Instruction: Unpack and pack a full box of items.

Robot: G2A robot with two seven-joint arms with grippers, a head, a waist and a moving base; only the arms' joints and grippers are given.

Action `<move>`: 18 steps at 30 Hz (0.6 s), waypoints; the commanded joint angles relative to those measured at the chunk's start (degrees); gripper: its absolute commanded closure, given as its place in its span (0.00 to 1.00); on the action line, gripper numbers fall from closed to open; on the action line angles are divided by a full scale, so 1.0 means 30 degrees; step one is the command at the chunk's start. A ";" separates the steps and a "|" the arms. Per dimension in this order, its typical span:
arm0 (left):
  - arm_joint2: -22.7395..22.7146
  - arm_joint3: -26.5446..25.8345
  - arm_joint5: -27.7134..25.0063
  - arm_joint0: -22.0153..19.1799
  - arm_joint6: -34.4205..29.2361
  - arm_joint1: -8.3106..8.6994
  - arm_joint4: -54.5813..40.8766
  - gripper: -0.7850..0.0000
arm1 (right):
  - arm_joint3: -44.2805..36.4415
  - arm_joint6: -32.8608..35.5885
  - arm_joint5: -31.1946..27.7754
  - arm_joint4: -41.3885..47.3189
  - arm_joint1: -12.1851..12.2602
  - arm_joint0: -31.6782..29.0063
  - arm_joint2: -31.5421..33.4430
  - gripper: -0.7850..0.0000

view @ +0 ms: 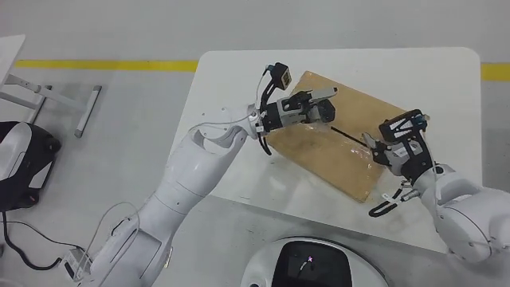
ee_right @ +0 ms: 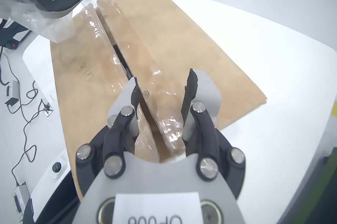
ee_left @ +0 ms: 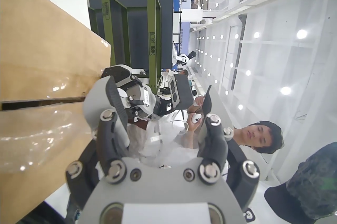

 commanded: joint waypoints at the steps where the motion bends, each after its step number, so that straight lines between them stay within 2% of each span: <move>1: 0.0190 -0.0358 -0.0098 0.0064 0.0390 -0.0067 -0.0075 0.00 | -0.0252 -0.0070 -0.0057 -0.0041 0.0092 -0.0438 0.0672 0.49; 12: 0.1720 -0.0828 0.0018 -0.1102 0.0881 -0.0427 0.1016 0.00 | -0.1566 -0.0800 -0.0225 0.0428 0.0402 -0.2435 0.3208 0.47; 15: 0.1636 -0.1312 -0.0501 -0.1132 0.1035 -0.0394 0.2000 0.00 | -0.1664 -0.1176 -0.0468 0.0640 0.0442 -0.2760 0.3410 0.45; 18: 0.1128 -0.1717 -0.0857 -0.0869 0.0902 -0.0253 0.2861 0.00 | -0.1663 -0.1431 -0.0651 0.0856 0.0472 -0.2890 0.3511 0.48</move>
